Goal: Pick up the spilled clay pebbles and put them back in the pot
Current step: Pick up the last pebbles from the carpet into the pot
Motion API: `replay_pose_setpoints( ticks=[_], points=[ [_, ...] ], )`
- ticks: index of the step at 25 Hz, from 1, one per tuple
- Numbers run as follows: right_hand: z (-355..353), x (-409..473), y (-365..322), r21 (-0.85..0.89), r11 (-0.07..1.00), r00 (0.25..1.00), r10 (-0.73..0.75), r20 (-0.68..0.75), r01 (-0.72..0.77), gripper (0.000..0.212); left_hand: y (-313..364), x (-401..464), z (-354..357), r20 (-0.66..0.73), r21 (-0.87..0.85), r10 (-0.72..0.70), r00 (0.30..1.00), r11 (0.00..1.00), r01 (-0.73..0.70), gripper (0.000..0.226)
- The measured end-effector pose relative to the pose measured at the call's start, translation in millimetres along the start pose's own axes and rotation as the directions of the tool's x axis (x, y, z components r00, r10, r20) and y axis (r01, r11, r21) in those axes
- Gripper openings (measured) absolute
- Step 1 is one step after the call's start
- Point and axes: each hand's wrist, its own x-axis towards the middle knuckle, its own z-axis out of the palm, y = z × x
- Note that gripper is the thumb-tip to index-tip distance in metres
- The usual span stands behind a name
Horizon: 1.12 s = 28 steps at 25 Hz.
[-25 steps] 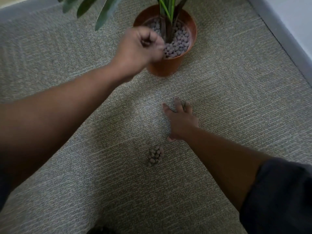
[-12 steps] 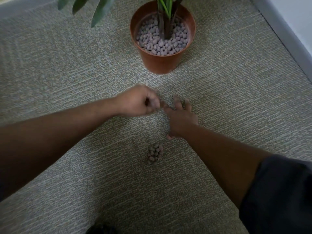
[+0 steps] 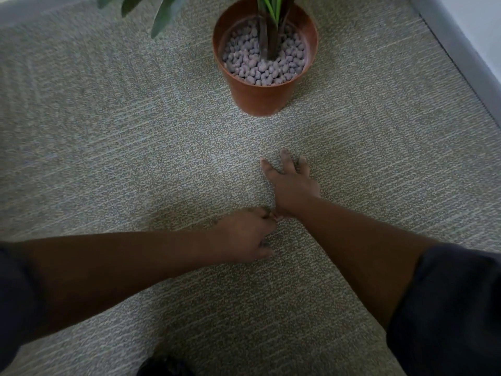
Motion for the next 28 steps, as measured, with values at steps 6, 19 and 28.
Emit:
replay_pose_setpoints(
  ticks=[6,19,28],
  points=[
    [4.9,4.0,2.3,0.014,1.000,1.000,-0.010,-0.030,0.011,0.126,4.8,9.4,0.5,-0.081,-0.125,-0.019,0.997,0.992,0.009,0.025],
    [6.6,8.8,3.8,0.023,1.000,1.000,-0.001,-0.018,0.002,0.129,-4.5,14.3,-7.1,-0.160,-0.269,-0.108,0.981,0.961,0.062,0.011],
    [3.2,4.8,2.4,0.011,1.000,1.000,-0.006,0.005,0.006,0.141,-30.2,4.9,-133.5,-0.305,-0.645,-0.287,0.908,0.764,0.025,0.016]
  ],
)
